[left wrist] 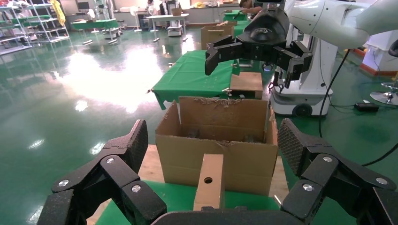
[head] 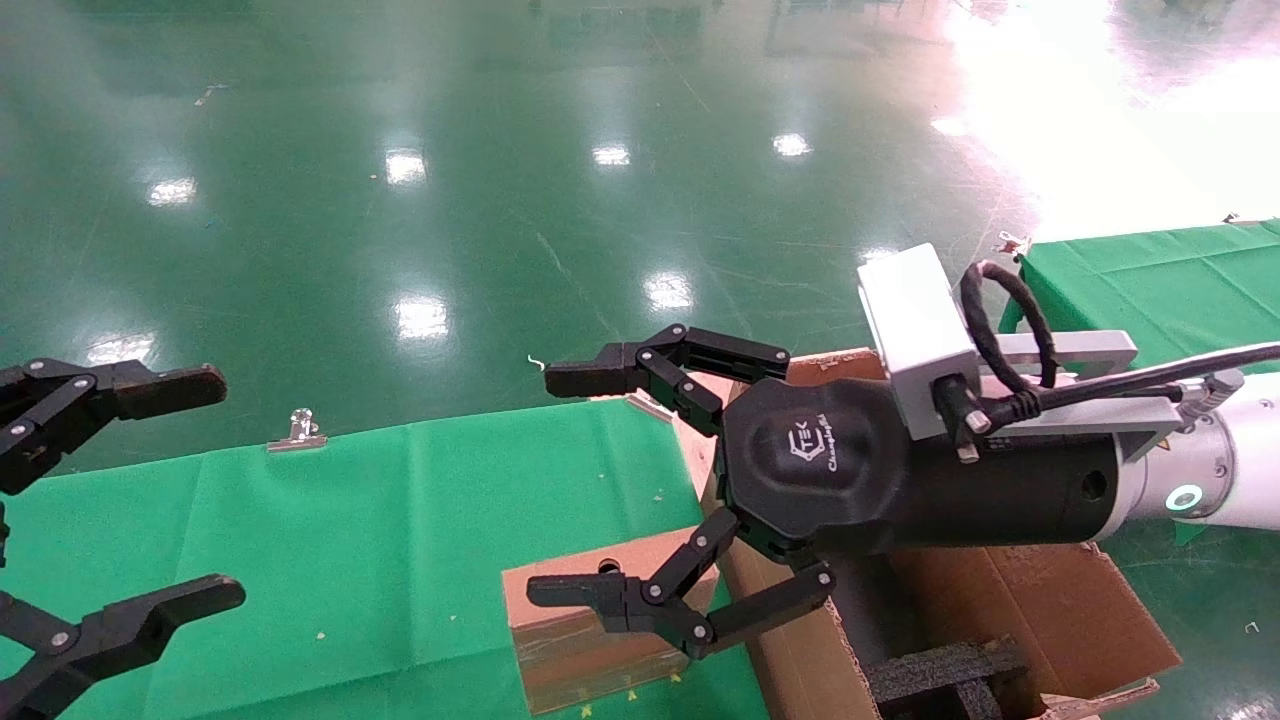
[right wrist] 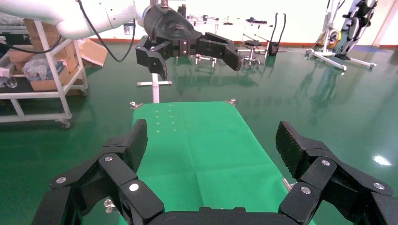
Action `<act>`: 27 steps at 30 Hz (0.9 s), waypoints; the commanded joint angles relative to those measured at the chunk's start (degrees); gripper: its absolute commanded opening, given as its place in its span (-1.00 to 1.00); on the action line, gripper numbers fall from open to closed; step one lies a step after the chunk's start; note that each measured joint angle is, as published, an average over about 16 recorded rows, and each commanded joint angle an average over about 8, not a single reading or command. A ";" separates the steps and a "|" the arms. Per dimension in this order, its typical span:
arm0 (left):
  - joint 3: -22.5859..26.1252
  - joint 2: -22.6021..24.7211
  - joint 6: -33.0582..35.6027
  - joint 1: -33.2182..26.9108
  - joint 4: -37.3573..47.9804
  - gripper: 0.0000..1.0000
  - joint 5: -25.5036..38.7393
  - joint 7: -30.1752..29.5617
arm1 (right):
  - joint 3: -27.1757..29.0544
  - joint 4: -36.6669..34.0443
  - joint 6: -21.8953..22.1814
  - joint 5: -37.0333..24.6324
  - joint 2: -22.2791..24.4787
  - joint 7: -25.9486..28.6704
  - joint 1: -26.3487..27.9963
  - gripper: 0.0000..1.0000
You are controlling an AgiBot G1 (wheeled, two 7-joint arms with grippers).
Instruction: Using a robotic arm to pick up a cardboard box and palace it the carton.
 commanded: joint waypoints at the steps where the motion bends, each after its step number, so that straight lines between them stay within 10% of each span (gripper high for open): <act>1: 0.00 0.00 0.00 0.00 0.00 1.00 0.00 0.00 | 0.00 0.00 0.00 0.00 0.00 0.00 0.00 1.00; 11: 0.00 0.00 0.00 0.00 0.00 0.98 0.00 0.00 | 0.00 0.00 0.00 0.00 0.00 0.00 0.00 1.00; 19: 0.00 0.00 0.00 0.00 0.00 -0.90 0.00 0.00 | 0.00 0.00 0.00 0.00 0.00 0.00 0.00 1.00; 27: 0.00 0.00 0.00 0.00 0.00 -1.00 0.00 0.00 | -0.58 0.02 -0.24 -1.49 0.06 -0.26 0.27 1.00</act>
